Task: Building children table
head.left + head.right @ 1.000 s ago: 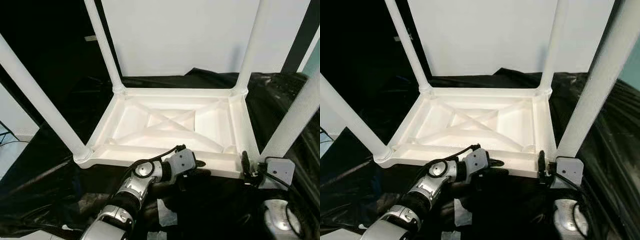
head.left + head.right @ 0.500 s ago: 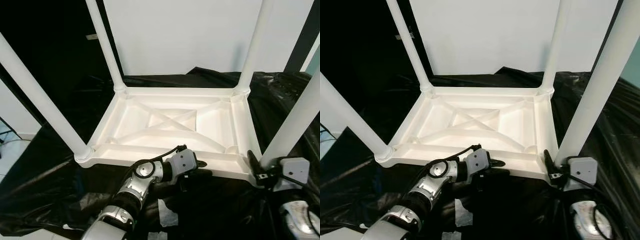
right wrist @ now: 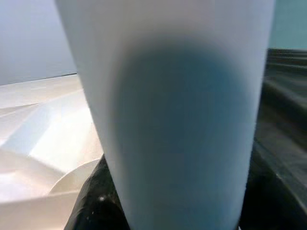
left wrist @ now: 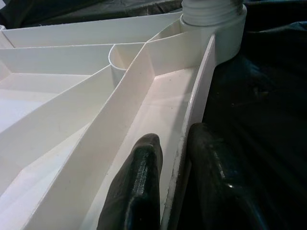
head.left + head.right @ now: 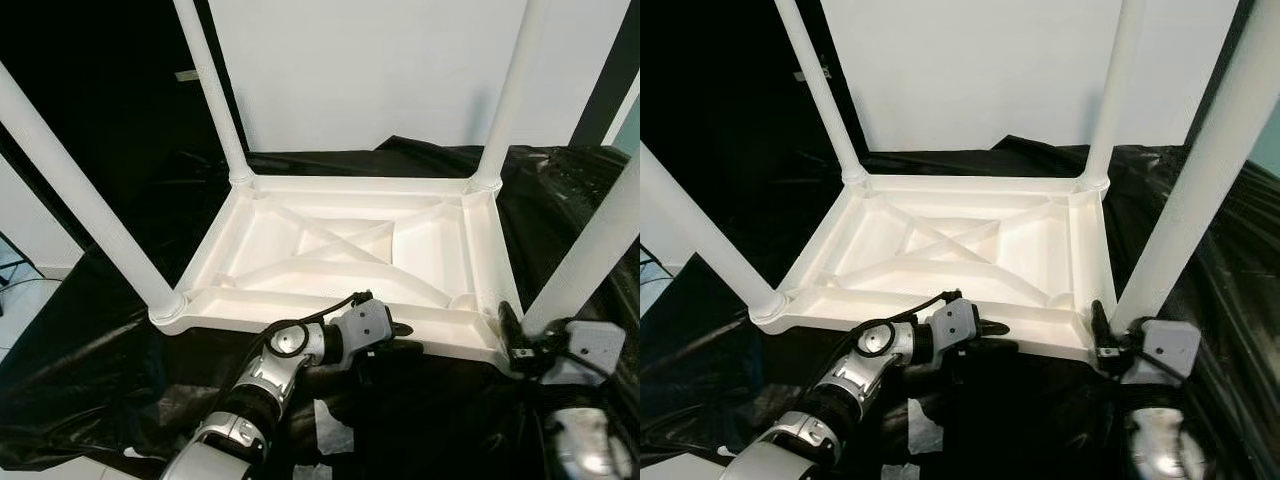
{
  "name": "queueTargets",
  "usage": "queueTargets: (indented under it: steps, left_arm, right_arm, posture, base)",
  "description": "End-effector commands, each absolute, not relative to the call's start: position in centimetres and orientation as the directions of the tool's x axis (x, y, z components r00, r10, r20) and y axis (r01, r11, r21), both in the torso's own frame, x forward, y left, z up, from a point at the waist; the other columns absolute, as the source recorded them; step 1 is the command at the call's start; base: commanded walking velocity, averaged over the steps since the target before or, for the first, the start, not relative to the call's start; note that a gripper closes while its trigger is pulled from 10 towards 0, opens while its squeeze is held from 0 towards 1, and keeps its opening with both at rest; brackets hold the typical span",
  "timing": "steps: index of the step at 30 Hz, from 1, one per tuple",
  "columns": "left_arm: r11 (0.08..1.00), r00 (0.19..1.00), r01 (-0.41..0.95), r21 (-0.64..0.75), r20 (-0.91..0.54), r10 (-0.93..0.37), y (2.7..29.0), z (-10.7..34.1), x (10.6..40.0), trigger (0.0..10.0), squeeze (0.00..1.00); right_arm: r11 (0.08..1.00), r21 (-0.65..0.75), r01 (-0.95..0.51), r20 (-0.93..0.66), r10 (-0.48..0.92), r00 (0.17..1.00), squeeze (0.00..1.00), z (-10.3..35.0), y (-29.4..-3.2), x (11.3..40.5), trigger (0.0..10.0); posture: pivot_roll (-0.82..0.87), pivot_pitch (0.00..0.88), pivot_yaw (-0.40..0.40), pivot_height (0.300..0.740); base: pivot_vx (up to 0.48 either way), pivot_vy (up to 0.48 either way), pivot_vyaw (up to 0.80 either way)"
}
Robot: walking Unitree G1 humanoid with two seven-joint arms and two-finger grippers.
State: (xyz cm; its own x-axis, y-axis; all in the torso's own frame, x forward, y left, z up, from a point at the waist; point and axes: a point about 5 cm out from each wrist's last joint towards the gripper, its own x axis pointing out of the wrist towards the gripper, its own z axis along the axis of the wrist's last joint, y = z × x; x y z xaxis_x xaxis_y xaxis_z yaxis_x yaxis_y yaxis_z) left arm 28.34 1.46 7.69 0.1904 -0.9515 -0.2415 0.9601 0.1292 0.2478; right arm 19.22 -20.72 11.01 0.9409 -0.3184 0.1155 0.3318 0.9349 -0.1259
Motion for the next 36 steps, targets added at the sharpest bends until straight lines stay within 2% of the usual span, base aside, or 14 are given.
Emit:
queueTargets:
  steps: [1, 8, 10, 11, 12, 13, 16, 17, 20, 21, 22, 23, 29, 36]
  left_arm:
    - [0.246, 0.297, 0.951, 0.186, -0.339, -0.893, 2.2, 4.5, 27.5, 10.0, 0.00]
    - [0.244, 0.297, 0.951, 0.192, -0.337, -0.893, 2.2, 4.7, 27.7, 10.0, 0.00]
    - [0.246, 0.300, 0.950, 0.192, -0.339, -0.892, 2.3, 4.7, 27.7, 10.0, 0.00]
    - [0.246, 0.300, 0.950, 0.192, -0.339, -0.892, 2.3, 4.7, 27.7, 10.0, 0.00]
    - [0.247, 0.300, 0.950, 0.192, -0.339, -0.892, 2.3, 4.7, 27.7, 10.0, 0.00]
    - [0.247, 0.300, 0.950, 0.191, -0.339, -0.892, 2.3, 4.7, 27.6, 10.0, 0.00]
    - [0.248, 0.301, 0.950, 0.191, -0.338, -0.892, 2.3, 4.6, 27.6, 10.0, 0.00]
    - [0.249, 0.302, 0.950, 0.190, -0.338, -0.892, 2.3, 4.6, 27.6, 10.0, 0.00]
    - [0.251, 0.303, 0.949, 0.189, -0.335, -0.892, 2.2, 4.6, 27.6, 10.0, 0.00]
    - [0.251, 0.303, 0.949, 0.189, -0.334, -0.893, 2.2, 4.6, 27.6, 10.0, 0.00]
    - [0.250, 0.301, 0.950, 0.189, -0.335, -0.893, 2.2, 4.6, 27.6, 10.0, 0.00]
    - [0.247, 0.299, 0.950, 0.188, -0.335, -0.894, 2.1, 4.6, 27.6, 10.0, 0.00]
    - [0.245, 0.297, 0.951, 0.188, -0.335, -0.894, 2.0, 4.6, 27.6, 10.0, 0.00]
    - [0.241, 0.294, 0.952, 0.189, -0.338, -0.894, 2.0, 4.6, 27.6, 10.0, 0.00]
  right_arm:
    - [0.913, -0.181, 0.366, 0.038, -0.366, 0.930, 0.00, 9.3, -21.0, 18.6, 0.0]
    - [0.907, -0.181, 0.380, 0.033, -0.381, 0.924, 0.00, 9.5, -20.7, 19.2, 0.0]
    - [0.925, -0.163, 0.344, 0.013, -0.347, 0.938, 0.00, 9.3, -20.3, 19.6, 5.0]
    - [0.925, -0.163, 0.344, 0.013, -0.347, 0.938, 0.00, 9.3, -20.3, 19.6, 5.0]
    - [0.931, -0.161, 0.328, 0.010, -0.331, 0.944, 0.00, 9.3, -20.1, 19.8, 9.1]
    - [0.936, -0.165, 0.312, 0.012, -0.315, 0.949, 0.00, 9.3, -19.8, 19.9, 10.0]
    - [0.943, -0.176, 0.283, 0.017, -0.285, 0.959, 0.02, 9.4, -19.5, 20.0, 10.0]
    - [0.949, -0.188, 0.254, 0.029, -0.253, 0.967, 1.00, 9.6, -19.3, 20.0, 10.0]
    - [0.964, -0.213, 0.162, 0.045, -0.156, 0.987, 1.00, 10.0, -19.6, 20.0, 10.0]
    - [0.965, -0.223, 0.136, 0.048, -0.128, 0.991, 0.28, 10.2, -19.8, 20.0, 10.0]
    - [0.967, -0.233, 0.104, 0.051, -0.095, 0.994, 0.28, 10.5, -20.1, 20.0, 10.0]
    - [0.968, -0.246, 0.057, 0.044, -0.048, 0.998, 0.00, 10.7, -20.5, 20.0, 10.0]
    - [0.963, -0.270, -0.026, 0.027, 0.035, 0.999, 0.00, 11.1, -21.3, 19.8, 10.0]
    - [0.903, -0.317, -0.289, -0.058, 0.286, 0.956, 0.00, 12.2, -22.6, 19.5, 10.0]
  posture:
    - [-0.14, 0.000, 0.072, 0.740]
    - [-0.13, 0.000, 0.075, 0.740]
    - [-0.13, 0.000, 0.074, 0.740]
    - [-0.13, 0.000, 0.074, 0.740]
    - [-0.13, 0.000, 0.073, 0.740]
    - [-0.13, 0.000, 0.073, 0.740]
    - [-0.13, 0.000, 0.072, 0.740]
    - [-0.13, 0.000, 0.070, 0.740]
    - [-0.13, 0.000, 0.070, 0.740]
    - [-0.13, 0.000, 0.070, 0.740]
    - [-0.15, 0.000, 0.072, 0.740]
    - [-0.15, 0.000, 0.073, 0.740]
    - [-0.15, 0.000, 0.073, 0.740]
    - [-0.15, 0.000, 0.077, 0.740]
  base:
    - [0.000, 0.000, 0.00]
    - [0.000, 0.000, 0.00]
    - [0.000, 0.000, 0.00]
    - [0.000, 0.000, 0.00]
    - [0.000, 0.000, 0.00]
    - [0.000, 0.000, 0.00]
    - [0.000, 0.000, 0.00]
    - [0.000, 0.000, 0.00]
    - [0.000, 0.000, 0.00]
    - [0.000, 0.000, 0.00]
    - [0.000, 0.000, 0.00]
    - [0.000, 0.000, 0.00]
    - [0.000, 0.000, 0.00]
    - [0.000, 0.000, 0.00]
